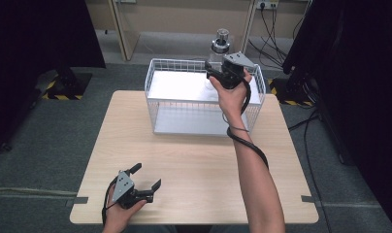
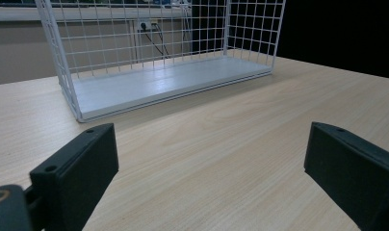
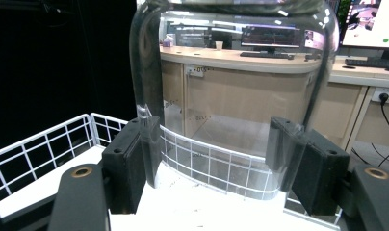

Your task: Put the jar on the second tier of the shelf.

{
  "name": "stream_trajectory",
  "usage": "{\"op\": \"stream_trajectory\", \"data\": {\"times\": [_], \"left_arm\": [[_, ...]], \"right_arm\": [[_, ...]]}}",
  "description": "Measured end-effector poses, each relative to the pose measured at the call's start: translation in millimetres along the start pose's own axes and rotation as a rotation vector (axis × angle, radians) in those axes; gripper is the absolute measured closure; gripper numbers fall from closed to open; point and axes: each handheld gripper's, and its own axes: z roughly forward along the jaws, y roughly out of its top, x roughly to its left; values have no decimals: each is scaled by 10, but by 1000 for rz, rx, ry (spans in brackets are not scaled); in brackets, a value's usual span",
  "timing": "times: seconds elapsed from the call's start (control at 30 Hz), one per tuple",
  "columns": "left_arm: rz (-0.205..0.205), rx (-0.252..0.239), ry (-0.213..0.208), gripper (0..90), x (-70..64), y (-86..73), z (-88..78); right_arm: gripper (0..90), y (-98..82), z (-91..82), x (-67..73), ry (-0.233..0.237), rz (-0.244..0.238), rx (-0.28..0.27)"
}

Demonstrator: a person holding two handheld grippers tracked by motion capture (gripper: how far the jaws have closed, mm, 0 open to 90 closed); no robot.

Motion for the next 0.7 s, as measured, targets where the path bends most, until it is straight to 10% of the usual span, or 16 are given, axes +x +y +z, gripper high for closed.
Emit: {"op": "stream_trajectory", "data": {"times": [0.7], "left_arm": [[-2, 0, -3, 41, 0, 0, 0]], "right_arm": [[321, -177, 173, -1, -17, 3, 53]]}}
